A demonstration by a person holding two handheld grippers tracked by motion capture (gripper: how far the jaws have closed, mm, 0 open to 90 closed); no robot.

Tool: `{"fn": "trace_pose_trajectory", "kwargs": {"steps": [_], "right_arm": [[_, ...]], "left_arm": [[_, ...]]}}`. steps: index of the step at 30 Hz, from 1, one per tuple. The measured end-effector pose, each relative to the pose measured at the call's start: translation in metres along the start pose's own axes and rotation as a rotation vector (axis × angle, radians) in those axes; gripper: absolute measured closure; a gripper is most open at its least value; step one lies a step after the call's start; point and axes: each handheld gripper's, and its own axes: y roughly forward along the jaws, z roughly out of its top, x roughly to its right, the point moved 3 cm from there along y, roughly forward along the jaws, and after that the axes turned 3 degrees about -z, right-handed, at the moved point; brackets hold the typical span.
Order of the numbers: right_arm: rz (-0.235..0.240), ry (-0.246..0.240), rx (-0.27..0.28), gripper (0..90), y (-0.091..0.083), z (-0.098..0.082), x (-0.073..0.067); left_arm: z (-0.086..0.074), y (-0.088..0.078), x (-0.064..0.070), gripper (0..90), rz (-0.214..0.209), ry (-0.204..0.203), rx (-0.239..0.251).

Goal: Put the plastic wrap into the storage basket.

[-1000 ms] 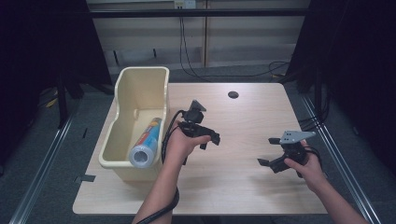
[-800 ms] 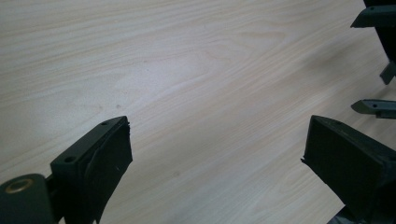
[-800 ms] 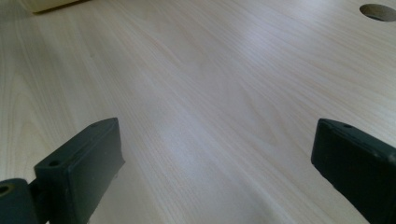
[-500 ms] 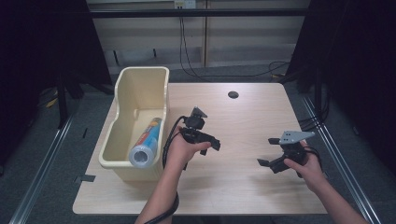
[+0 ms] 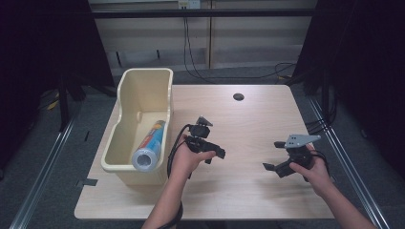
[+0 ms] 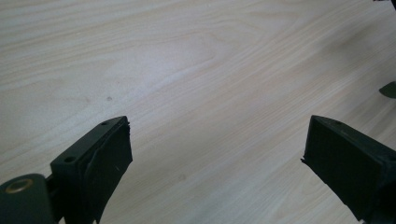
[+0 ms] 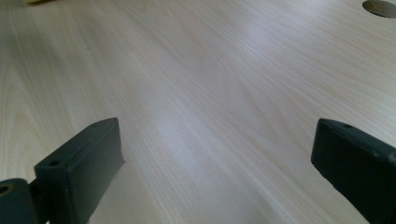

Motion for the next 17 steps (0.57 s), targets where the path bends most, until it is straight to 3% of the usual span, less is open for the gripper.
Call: {"fn": "trace_pose_trajectory", "kwargs": {"steps": [8, 10, 17], "right_arm": [[-0.011, -0.007, -0.007, 1.7, 0.0, -0.001, 0.001], [-0.008, -0.002, -0.006, 1.7, 0.001, -0.002, 0.001], [-0.018, 0.002, -0.024, 1.7, 0.003, -0.006, 0.003]], "left_arm": [[-0.007, 0.004, -0.003, 7.3, -0.02, 0.016, -0.001], [-0.009, 0.006, -0.003, 7.3, -0.026, 0.003, 0.005], [-0.014, 0.01, -0.002, 7.1, -0.019, 0.04, 0.007]]}}
